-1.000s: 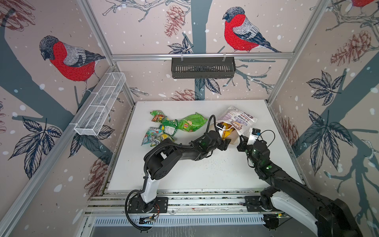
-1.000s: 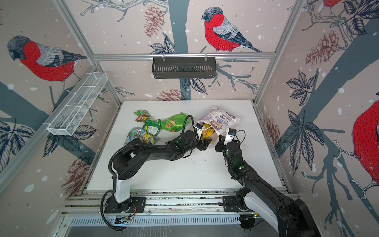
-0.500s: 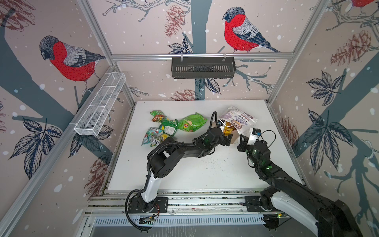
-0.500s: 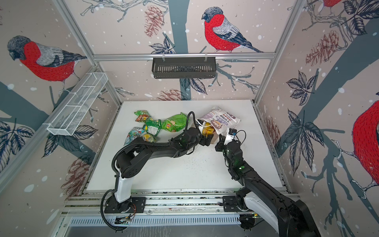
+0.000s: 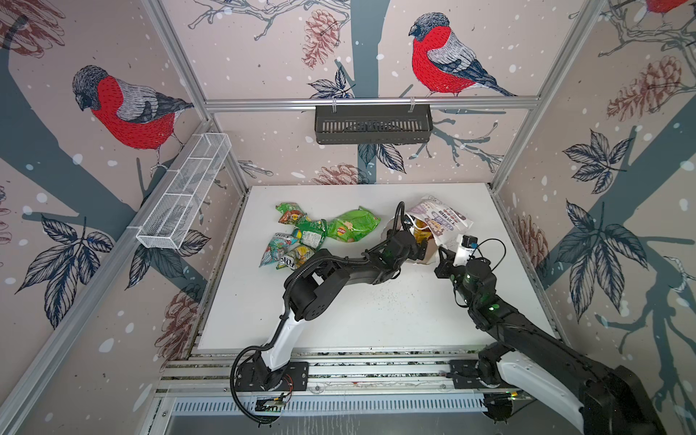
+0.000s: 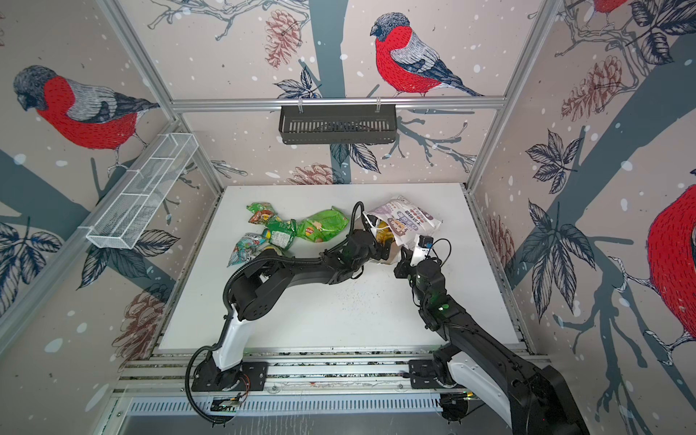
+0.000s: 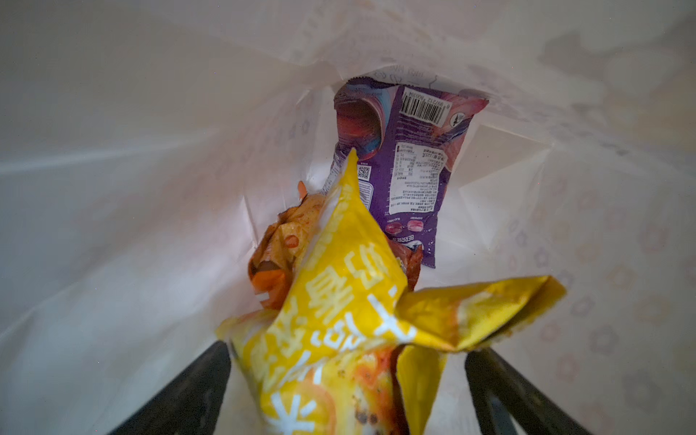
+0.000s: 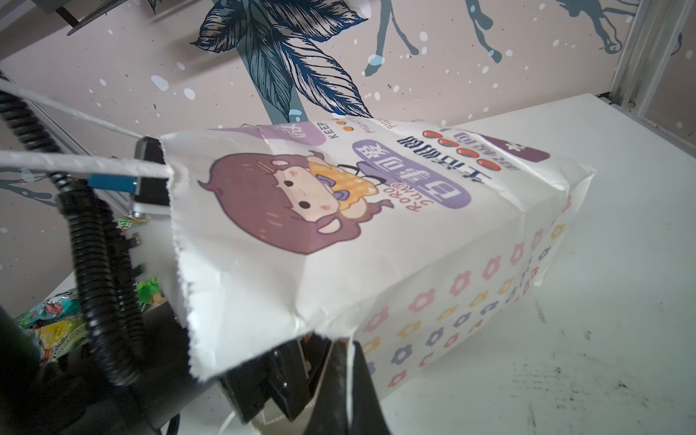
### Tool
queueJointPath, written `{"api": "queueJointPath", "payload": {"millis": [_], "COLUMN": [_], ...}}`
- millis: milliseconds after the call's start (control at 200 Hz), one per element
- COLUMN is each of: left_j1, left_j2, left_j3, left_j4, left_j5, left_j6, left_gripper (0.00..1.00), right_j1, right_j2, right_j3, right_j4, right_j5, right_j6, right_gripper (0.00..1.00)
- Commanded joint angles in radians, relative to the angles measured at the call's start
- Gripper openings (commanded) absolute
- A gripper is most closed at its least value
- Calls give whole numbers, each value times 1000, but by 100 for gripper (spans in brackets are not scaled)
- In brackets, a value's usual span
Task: Take the snacks out of the paper bag
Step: Pick up the snack from the paper bag.
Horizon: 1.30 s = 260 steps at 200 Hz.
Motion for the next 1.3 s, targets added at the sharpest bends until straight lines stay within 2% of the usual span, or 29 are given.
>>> {"api": "queueJointPath", "payload": {"millis": [0,175,385,495,655,705,846,921,1046,1156,1211,1296], "left_j1": [-4,-20,-17,-11,-5,-5,-3,-3,0,4,5,7], "left_j2": [20,46,146,148,118,113,107,104,103,101,100,97], "left_j3": [34,60,221,204,148,144,139,139,136,136,137,136], "left_j4": [-16,-31,-228,-210,-150,-148,-143,-144,-145,-144,-146,-152], "left_j5": [-7,-66,-100,-89,-73,-81,-92,-100,-112,-118,-123,-138], "left_j6": [1,32,36,9,5,10,24,25,25,26,32,39], "left_gripper": [97,97,97,96,85,80,52,43,17,11,0,0], "right_j1": [3,3,5,4,4,4,4,4,5,4,5,5], "right_j2": [5,5,4,-2,-4,-3,-5,-7,-8,-8,-8,-9], "right_j3": [-1,1,0,1,-1,-1,-2,-2,-4,-4,-4,-4], "right_j4": [46,43,43,40,40,40,38,37,38,38,38,38], "right_j5": [-19,-26,-30,-25,-22,-22,-21,-18,-18,-17,-18,-18], "right_j6": [-14,-14,-12,-13,-11,-10,-10,-10,-9,-8,-8,-8], "right_gripper": [0,0,0,0,0,0,0,0,0,0,0,0]}}
